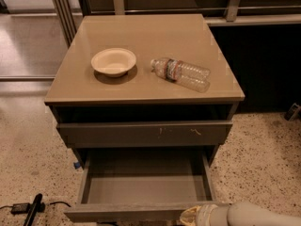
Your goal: Close middle drawer
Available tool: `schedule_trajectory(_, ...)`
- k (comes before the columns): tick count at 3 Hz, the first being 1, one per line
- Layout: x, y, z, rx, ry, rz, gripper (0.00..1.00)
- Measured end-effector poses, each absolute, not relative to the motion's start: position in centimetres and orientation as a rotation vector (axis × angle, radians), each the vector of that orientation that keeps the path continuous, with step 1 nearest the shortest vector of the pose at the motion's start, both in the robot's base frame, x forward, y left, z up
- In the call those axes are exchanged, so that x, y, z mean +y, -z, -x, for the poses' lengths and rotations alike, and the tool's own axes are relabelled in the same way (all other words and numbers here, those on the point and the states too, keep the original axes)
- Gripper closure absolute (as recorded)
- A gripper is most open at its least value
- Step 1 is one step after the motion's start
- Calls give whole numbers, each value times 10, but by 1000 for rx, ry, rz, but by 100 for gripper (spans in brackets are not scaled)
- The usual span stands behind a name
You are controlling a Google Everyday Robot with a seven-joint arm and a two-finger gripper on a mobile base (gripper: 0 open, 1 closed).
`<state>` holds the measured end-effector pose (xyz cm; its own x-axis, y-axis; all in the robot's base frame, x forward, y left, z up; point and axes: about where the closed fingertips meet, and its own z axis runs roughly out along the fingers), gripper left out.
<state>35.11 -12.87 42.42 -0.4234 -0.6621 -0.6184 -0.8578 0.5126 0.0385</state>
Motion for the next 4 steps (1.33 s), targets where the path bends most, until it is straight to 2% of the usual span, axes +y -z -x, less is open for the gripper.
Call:
schedule_trajectory(1, -124, -417, -354, 2212, -478, 1243, 86)
schedule_trajectory(2, -124, -417, -354, 2212, -478, 1243, 56)
schedule_trajectory(4, -124, -417, -354, 2212, -478, 1243, 8)
